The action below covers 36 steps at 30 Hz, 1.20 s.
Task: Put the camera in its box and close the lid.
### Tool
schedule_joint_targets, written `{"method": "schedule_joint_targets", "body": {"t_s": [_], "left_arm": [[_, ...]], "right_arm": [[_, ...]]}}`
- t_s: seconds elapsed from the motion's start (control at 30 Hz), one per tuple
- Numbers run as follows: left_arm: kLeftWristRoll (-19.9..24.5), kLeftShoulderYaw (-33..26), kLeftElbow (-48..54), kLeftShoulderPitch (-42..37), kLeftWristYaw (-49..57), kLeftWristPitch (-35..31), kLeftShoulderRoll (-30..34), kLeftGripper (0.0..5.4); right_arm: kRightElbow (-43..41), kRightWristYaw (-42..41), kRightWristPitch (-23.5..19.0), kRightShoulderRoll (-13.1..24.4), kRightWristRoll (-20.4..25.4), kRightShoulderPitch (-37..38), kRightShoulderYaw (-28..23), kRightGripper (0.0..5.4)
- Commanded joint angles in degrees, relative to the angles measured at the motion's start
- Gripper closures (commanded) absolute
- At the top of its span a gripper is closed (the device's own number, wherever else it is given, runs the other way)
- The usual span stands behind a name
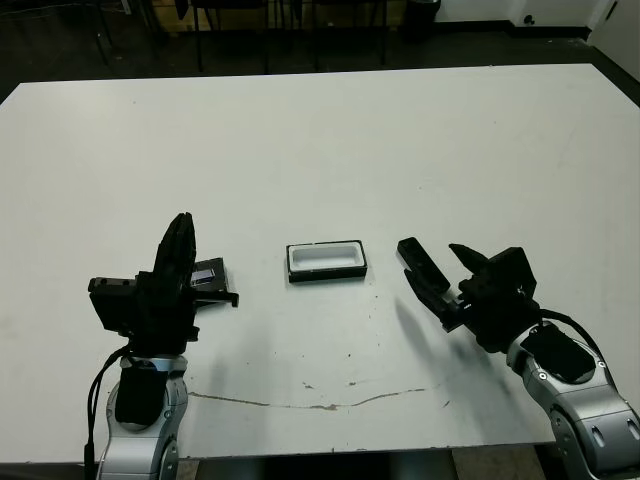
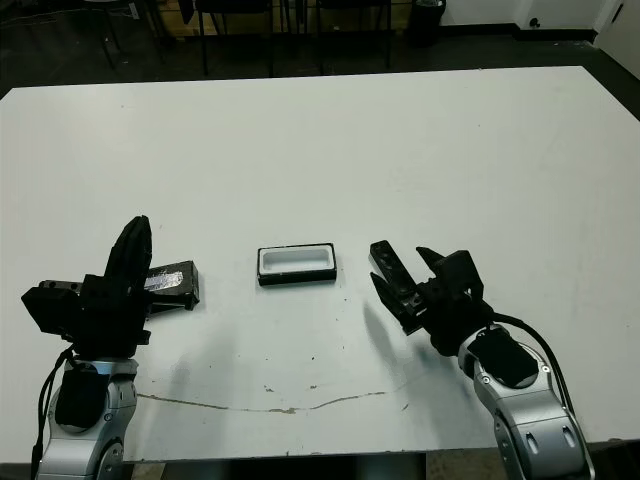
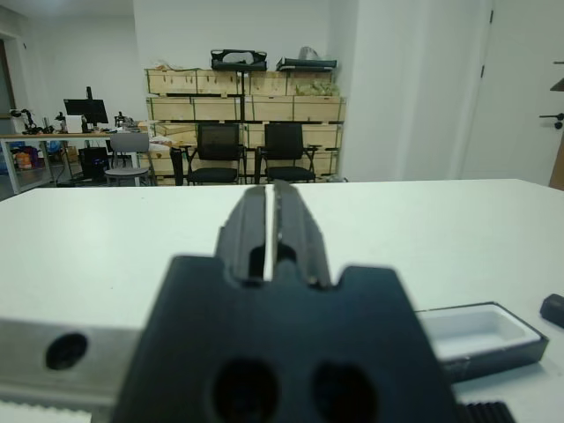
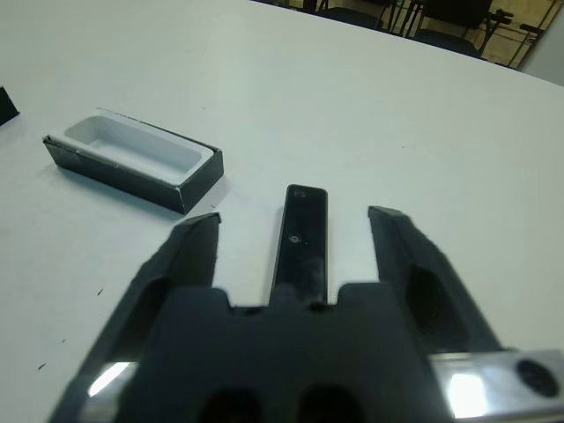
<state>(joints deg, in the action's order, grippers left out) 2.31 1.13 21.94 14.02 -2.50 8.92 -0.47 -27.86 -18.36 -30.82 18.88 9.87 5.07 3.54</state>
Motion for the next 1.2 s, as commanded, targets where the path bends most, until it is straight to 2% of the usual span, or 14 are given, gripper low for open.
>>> {"method": "schedule_joint_targets", "body": {"t_s": [0.03, 0.13, 0.27, 0.4, 0.57, 0.83, 1.2], "left_arm": [[0.20, -0.31, -0.42, 0.79, -0.14, -0.55, 0.45, 5.40], [0.57, -0.43, -0.46, 0.84, -0.39, -0.41, 0.54, 5.40], [0.52, -0.63, -0.19, 1.05, -0.48, -0.62, 0.82, 5.40], [0.97, -0.75, -0.02, 1.26, -0.80, -0.74, 0.89, 5.40], [0.47, -0.50, 0.32, 1.56, -0.95, -0.86, 1.29, 5.40], [0.34, -0.18, 0.53, 1.80, -0.95, -0.88, 1.28, 5.40], [0.26, 0.09, 0.99, 2.32, -0.60, -1.43, 0.97, 5.40]], "right_arm": [[-0.31, 1.42, -2.70, -1.49, 0.43, 1.05, 0.21, 0.54], [-0.12, 1.48, -3.61, -1.81, 0.53, 1.26, 0.49, 0.04], [-0.47, 1.63, -5.57, -2.04, 0.94, 1.36, 0.68, 0.02], [-1.66, 2.70, -9.69, -3.24, 2.23, 1.20, 0.06, 0.02], [-2.05, 3.48, -11.24, -3.60, 1.93, 1.15, 0.22, 0.02], [-1.21, 3.78, -12.18, -4.61, 3.33, 1.37, -0.52, 0.02], [-0.57, 5.86, -10.23, -5.25, 1.94, 2.36, -0.58, 0.11]]}}
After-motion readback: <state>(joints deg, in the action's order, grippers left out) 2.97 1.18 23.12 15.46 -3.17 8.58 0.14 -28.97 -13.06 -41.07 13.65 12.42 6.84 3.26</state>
